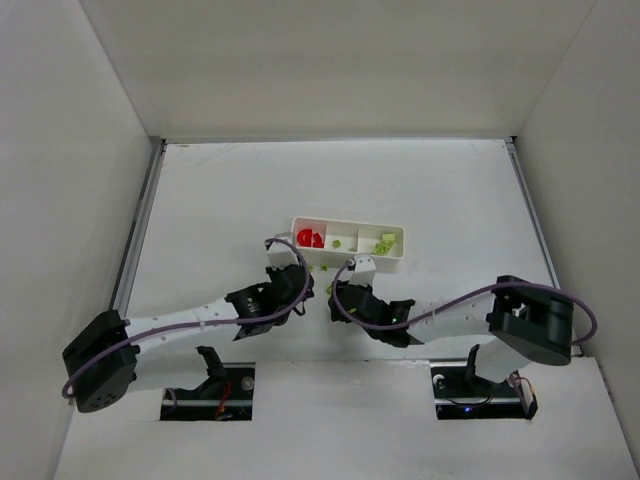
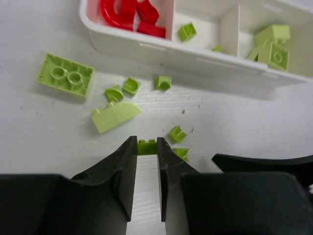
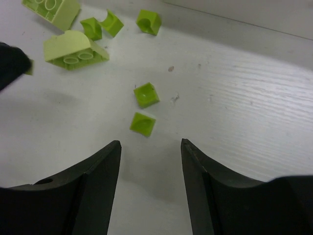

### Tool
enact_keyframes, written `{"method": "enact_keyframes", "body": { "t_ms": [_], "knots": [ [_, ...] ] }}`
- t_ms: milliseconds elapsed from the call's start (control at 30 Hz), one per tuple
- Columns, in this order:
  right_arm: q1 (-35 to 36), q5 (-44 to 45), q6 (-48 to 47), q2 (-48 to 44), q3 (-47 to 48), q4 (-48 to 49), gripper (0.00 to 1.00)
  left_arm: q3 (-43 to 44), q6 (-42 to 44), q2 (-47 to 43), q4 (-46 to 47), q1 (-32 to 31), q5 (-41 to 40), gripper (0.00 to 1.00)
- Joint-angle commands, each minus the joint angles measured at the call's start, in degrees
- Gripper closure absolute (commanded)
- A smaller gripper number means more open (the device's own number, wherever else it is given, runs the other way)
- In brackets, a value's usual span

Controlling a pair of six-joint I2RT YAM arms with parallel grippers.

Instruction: Sort the legos into containers by color

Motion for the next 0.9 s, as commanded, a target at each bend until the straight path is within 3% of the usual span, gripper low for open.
{"method": "enact_keyframes", "body": {
  "t_ms": [0, 200, 367, 433, 600, 867],
  "knots": [
    [0.42, 2.36, -0.55, 4.73, 4.92, 3.72, 0.42, -1.39, 0.97, -4.64, 0.24, 3.55, 0.39, 0.85],
    [0.42, 4.73, -0.20, 9.75, 7.91, 1.71, 0.49, -0.86, 5.10, -8.95, 2.43, 8.39, 2.85, 0.84],
    [0.42, 5.88, -0.03, 12.22, 8.97, 0.38, 0.72, 1.86, 7.74, -7.12, 6.56, 11.38, 6.72, 0.84],
    [0.42, 6.49, 0.15, 11.00, 8.19, 0.30, 0.76, 3.53, 8.27, -5.36, 8.32, 11.91, 8.21, 0.84],
    [0.42, 8.25, 0.41, 0.29, 2.83, 0.03, 0.77, 9.06, 10.38, 0.96, 12.19, 10.68, 10.06, 0.84],
    [-3.53, 8.43, -0.64, -20.63, -4.82, -5.41, 0.77, 18.99, 14.34, 18.10, 19.05, 11.38, 13.84, 0.83]
  ]
}}
